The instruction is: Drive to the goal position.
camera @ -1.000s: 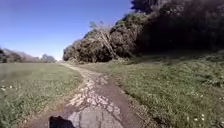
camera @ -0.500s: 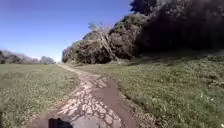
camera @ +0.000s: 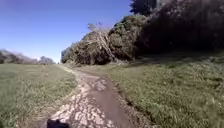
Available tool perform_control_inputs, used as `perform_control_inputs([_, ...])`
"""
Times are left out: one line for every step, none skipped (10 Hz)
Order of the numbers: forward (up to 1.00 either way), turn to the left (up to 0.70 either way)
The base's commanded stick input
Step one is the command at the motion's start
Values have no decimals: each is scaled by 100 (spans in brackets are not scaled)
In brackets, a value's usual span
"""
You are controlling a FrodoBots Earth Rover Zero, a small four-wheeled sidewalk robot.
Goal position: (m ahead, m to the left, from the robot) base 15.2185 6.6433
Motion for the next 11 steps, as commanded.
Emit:
perform_control_inputs([50,0])
perform_control_inputs([50,27])
perform_control_inputs([50,27])
perform_control_inputs([50,12])
perform_control_inputs([50,0])
perform_control_inputs([50,0])
perform_control_inputs([50,12])
perform_control_inputs([50,25])
perform_control_inputs([50,8])
perform_control_inputs([50,0])
perform_control_inputs([50,0])
